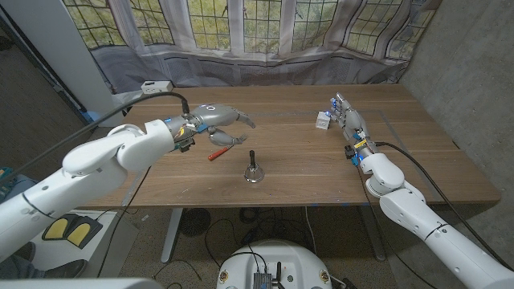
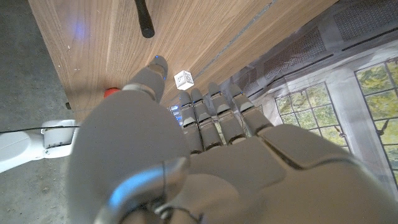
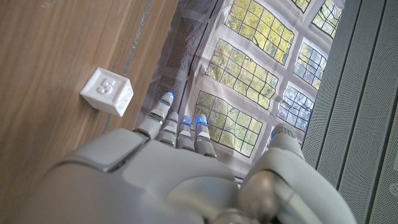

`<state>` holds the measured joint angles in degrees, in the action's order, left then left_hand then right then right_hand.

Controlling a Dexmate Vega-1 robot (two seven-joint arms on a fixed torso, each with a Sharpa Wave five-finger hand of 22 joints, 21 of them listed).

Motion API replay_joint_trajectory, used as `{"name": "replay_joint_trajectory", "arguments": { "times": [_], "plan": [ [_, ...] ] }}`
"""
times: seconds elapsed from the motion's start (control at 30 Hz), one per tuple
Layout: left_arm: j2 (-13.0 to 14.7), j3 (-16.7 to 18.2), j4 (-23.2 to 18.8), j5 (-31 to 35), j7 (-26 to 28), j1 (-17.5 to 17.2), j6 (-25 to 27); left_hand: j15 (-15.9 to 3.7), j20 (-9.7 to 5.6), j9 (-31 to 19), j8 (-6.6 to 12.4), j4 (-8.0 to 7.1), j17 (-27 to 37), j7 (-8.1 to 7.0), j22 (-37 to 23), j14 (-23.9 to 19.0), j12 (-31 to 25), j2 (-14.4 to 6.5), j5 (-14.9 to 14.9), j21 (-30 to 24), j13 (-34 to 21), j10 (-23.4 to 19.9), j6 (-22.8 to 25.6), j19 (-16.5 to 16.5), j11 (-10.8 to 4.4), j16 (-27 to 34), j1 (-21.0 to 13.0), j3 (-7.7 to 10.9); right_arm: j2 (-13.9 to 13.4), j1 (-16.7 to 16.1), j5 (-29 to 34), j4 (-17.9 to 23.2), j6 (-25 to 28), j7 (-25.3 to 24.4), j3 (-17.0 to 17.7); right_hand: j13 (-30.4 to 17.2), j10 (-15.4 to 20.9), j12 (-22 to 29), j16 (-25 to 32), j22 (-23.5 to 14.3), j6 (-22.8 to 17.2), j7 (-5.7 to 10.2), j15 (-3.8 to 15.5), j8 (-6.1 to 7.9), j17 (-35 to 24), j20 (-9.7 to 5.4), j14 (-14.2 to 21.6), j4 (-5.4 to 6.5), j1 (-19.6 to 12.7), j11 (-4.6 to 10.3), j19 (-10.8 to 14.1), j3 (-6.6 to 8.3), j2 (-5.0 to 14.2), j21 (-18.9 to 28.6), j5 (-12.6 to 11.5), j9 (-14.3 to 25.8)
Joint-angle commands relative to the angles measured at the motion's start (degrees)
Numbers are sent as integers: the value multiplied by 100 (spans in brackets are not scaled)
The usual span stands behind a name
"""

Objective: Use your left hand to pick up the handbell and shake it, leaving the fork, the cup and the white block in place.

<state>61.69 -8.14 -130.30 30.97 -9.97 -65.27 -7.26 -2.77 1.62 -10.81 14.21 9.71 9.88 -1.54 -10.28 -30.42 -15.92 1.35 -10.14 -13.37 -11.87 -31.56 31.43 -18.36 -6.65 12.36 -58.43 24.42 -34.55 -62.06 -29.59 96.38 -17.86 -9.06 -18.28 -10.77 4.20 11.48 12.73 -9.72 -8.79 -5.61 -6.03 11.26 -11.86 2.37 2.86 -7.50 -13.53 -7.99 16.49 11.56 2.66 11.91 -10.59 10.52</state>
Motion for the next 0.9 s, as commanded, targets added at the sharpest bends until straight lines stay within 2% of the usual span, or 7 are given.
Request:
{"name": "replay_joint_trajectory", "arguments": {
  "times": [0.03, 0.2, 0.37, 0.5, 0.73, 0.83, 0.9],
  "plan": [
    [168, -797, -36, 159, -1302, 1050, 306, -278, 20, -27, -15, 5, 5, 21, -12, -135, 4, -33, -14, -42, -14, -12, 27, -128, -42, 31, -141, -12, -23, -4, -77, 1, 42, 42, 12, -15, 6, -12, -19, -27, -2, 26, -19, -23, -29, 49, 34, -20, -44, 20, 5, -14, -12, -26, 11, 13],
    [154, -1173, 14, -132, -2009, 1661, 201, -256, 111, -36, -132, 53, 7, 119, -22, -199, 94, -91, -35, -53, -30, 137, -177, -209, 7, 11, -400, 19, -35, 5, -69, -25, 17, 74, 9, -15, 0, -15, -20, -27, -2, 30, -19, -23, -32, 56, 34, -15, -37, 18, -1, -19, -14, -31, 12, 14],
    [131, -1435, 46, -231, -2518, 2123, 122, -280, 36, -44, -216, 31, 18, 175, -29, -220, 154, -95, -26, -51, -52, 260, -357, -236, 77, 1, -486, -17, -40, 7, -86, -5, 51, 63, 13, -16, 1, -15, -22, -28, 2, 36, -17, -25, -32, 58, 32, -15, -39, 27, -3, -19, -12, -33, 11, 14],
    [115, -1567, 65, -249, -2745, 2337, 82, -217, -4, -53, -302, -19, 34, 222, -35, -77, 242, -80, -4, -25, -93, 479, -590, -218, 143, -68, -506, -117, -40, 10, -90, -15, 59, 66, 8, -16, -1, -17, -23, -28, 4, 36, -14, -25, -32, 64, 33, -16, -39, 22, -10, -21, -13, -38, 11, 14],
    [69, -1692, 98, -173, -2783, 2433, 52, -207, -7, -59, -340, -40, 42, 277, -40, -4, 287, -88, 2, -19, -126, 610, -768, -235, 245, -91, -530, -185, -24, 15, -114, -33, 61, 65, 6, -16, -2, -17, -28, -28, 15, 40, -24, -29, -32, 65, 28, -17, -44, 27, -13, -20, -8, -41, 11, 14],
    [80, -1682, 82, -54, -2656, 2373, 55, -198, 16, -60, -330, -35, 46, 278, -45, -36, 278, -102, -1, -50, -136, 598, -773, -318, 238, -76, -562, -195, -18, 30, -123, -42, 62, 71, 6, -16, -1, -17, -30, -29, 15, 40, -22, -29, -32, 66, 27, -16, -45, 20, -14, -22, -8, -42, 11, 15],
    [90, -1659, 87, -40, -2573, 2327, 36, -207, 30, -62, -311, -29, 47, 255, -50, -61, 271, -108, -4, -59, -146, 588, -750, -344, 163, -66, -592, -208, -10, 42, -126, -45, 61, 69, 6, -17, 0, -17, -32, -29, 16, 40, -25, -29, -33, 69, 21, -16, -45, 18, -14, -21, -5, -43, 10, 15]
  ]
}}
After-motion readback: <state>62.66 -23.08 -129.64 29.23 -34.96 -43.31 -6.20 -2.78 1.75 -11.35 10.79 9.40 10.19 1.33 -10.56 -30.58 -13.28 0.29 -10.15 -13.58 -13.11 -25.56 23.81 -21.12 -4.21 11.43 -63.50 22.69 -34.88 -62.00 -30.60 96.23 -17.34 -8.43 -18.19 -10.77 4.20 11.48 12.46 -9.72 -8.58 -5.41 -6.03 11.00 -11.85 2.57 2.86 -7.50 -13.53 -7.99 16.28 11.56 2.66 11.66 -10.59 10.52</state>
